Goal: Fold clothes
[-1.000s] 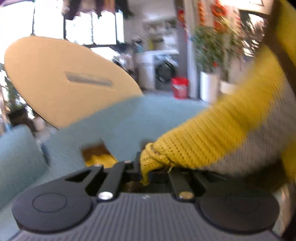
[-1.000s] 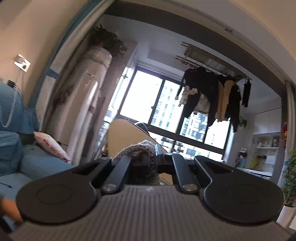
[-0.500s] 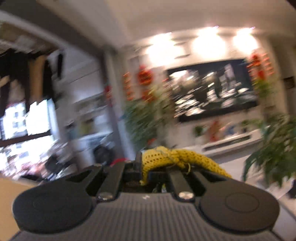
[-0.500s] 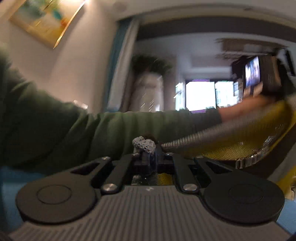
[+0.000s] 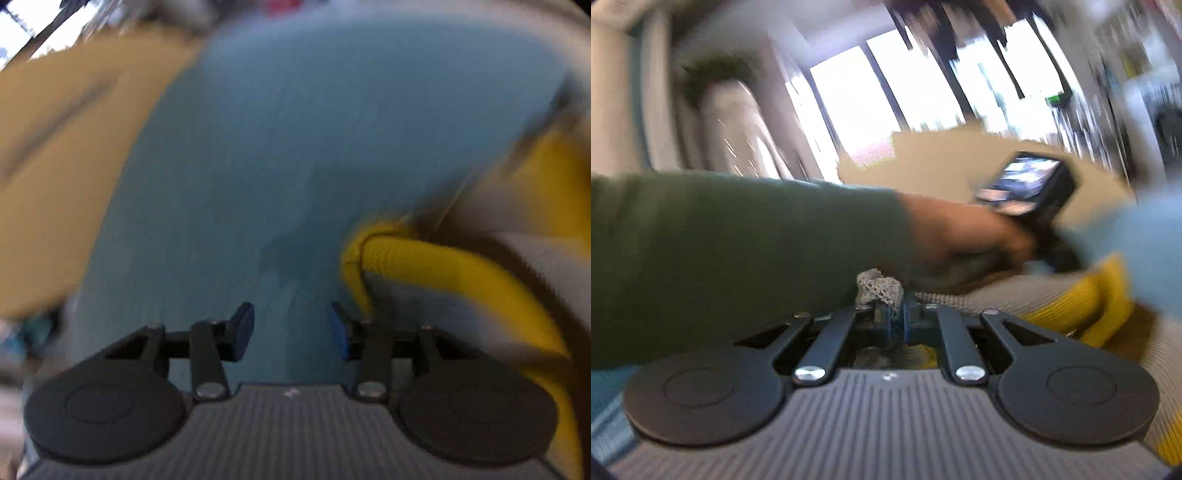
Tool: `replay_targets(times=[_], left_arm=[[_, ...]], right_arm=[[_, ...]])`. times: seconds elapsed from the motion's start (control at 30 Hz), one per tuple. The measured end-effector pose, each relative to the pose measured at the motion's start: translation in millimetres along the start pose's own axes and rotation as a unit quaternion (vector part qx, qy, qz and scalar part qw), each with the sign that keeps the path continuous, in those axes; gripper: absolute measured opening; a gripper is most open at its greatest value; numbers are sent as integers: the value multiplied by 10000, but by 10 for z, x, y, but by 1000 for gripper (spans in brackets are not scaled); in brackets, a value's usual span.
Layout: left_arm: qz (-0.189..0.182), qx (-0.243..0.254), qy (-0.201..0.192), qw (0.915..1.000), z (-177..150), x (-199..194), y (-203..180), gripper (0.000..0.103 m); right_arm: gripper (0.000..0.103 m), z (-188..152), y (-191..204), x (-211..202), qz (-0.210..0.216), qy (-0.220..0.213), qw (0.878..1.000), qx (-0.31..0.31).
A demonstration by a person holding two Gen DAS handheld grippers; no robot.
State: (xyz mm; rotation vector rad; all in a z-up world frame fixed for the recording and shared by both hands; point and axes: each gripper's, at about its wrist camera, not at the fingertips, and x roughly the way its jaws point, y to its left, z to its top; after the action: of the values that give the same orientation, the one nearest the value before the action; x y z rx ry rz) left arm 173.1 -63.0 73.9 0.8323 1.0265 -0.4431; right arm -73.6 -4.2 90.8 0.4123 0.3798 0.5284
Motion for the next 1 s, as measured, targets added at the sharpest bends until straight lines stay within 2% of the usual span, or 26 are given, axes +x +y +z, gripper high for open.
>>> replay_targets(times=[0.03,0.1,0.13,0.17,0.2,0.23,0.27,0.3,0.33,0.4,0.47,0.5,0.53,0.63,0.67,0.7,0.77,0.87,1.0], left_arm=[[57,-289,9,9996,-224,126,46,49],[-15,-1144,-497,9922,-633,82,241,69],[3,-1610,-649,9848,-864,-8,338,79],[74,-1944,-699,9784,-1075,-126,405,81],[87,-2057,-814,9752,-1211,-223,447,81],[86,-2241,-1048,9689,-1438,-405,457,83],[115,-2485,-1239,9606,-1657,-605,449,87],[122,-2551,-1287,9582,-1710,-662,476,89],[132,-2722,-1434,9514,-1866,-781,491,93],[145,-3065,-1719,9361,-2175,-1015,516,101],[-78,-3364,-1875,9228,-2460,-1211,450,103],[-251,-3442,-1889,9194,-2549,-1270,445,103],[-433,-3525,-1883,9156,-2637,-1318,417,103],[-1123,-3848,-1555,9029,-2880,-1293,107,103],[-1365,-3922,-1394,8989,-2938,-1237,28,101],[-1487,-3935,-1312,8977,-2973,-1149,25,101],[-1739,-3990,-1182,8925,-3026,-1019,-77,101],[-1969,-4160,-1104,8809,-3165,-890,-109,99],[-2147,-4223,-1140,8732,-3141,-540,-34,98]], right_arm=[[15,-162,-52,120,-17,326,9994,-110],[26,-349,-65,233,224,705,9969,-258],[32,-438,-47,284,525,986,9932,-313],[46,-474,-21,300,669,1100,9910,-370],[56,-516,12,284,966,1239,9863,-508],[74,-528,40,249,1287,1368,9801,-634],[83,-520,48,223,1437,1423,9770,-682],[82,-465,39,106,1723,1423,9711,-834],[82,-408,27,-11,1989,1414,9648,-982],[82,-259,-66,-213,1996,1151,9659,-1181],[82,-32,-270,-373,1905,877,9669,-1455],[82,114,-409,-408,1671,786,9678,-1713],[82,312,-638,-361,1168,740,9675,-2119],[82,605,-1051,-128,418,923,9611,-2569],[82,650,-1109,-33,310,1008,9577,-2677],[82,764,-1294,248,103,1326,9466,-2936],[82,843,-1402,461,36,1530,9410,-3018],[82,921,-1590,1196,88,2028,9324,-2990],[81,704,-1846,1550,-1,2754,9218,-2729]])
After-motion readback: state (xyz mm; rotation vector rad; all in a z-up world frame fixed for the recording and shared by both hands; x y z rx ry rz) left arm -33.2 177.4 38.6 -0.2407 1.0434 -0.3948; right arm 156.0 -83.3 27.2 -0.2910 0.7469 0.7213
